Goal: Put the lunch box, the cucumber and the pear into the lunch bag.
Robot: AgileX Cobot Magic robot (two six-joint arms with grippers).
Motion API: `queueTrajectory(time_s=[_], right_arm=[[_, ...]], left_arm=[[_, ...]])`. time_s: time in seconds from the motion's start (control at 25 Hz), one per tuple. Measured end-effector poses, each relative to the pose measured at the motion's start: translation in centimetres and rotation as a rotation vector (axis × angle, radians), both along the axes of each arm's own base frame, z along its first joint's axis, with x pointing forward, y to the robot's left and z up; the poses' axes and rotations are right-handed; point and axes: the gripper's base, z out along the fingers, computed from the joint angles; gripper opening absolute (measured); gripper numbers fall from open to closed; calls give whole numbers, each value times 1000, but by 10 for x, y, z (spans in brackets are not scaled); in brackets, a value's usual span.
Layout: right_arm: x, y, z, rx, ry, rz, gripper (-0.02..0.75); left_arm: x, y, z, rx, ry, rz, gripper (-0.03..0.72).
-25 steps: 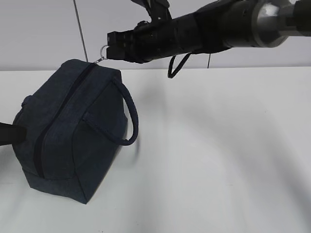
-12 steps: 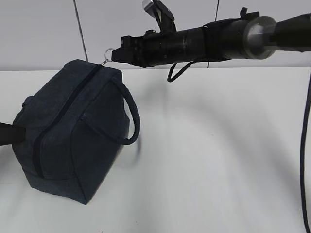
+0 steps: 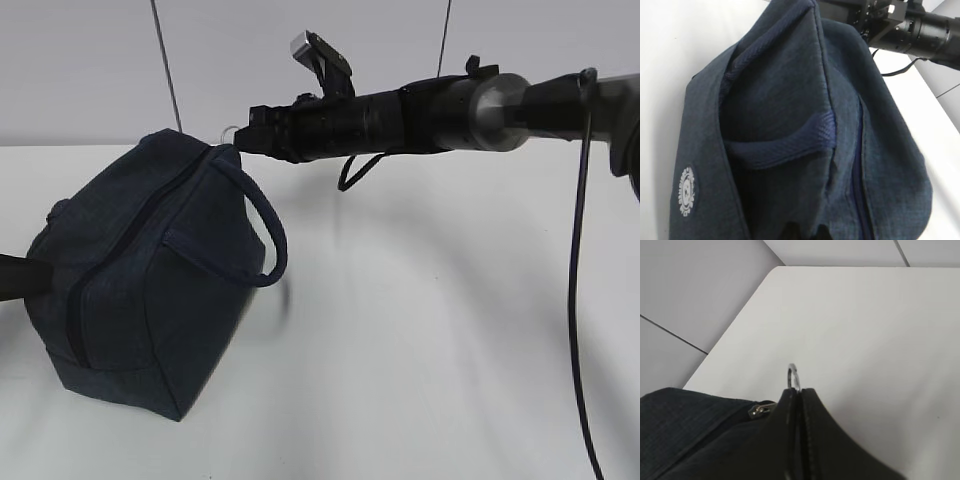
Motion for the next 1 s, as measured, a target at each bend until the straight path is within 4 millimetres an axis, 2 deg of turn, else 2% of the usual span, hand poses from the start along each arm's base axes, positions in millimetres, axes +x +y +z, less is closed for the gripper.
queueTrajectory(time_s=[0.28, 0.52, 0.72, 0.8, 0.88, 0.96, 1.0], right_arm=[[4, -2, -5, -14, 6, -41, 0], [5, -1, -19, -12, 55, -42, 0], [4, -1, -19, -7, 62, -28, 8], [4, -1, -20, -1, 63, -12, 73], [4, -2, -20, 1, 58, 15, 246], [4, -3, -18, -7, 46, 39, 412], [4, -6, -13, -14, 31, 46, 474]], left_arm=[[0, 0, 0, 0, 0, 1, 4], [0, 0, 0, 1, 0, 2, 4], [0, 0, 0, 2, -1, 3, 8], [0, 0, 0, 4, 0, 1, 55], [0, 0, 0, 3, 0, 2, 159], [0, 0, 0, 2, 0, 2, 302], [0, 0, 0, 2, 0, 2, 351]])
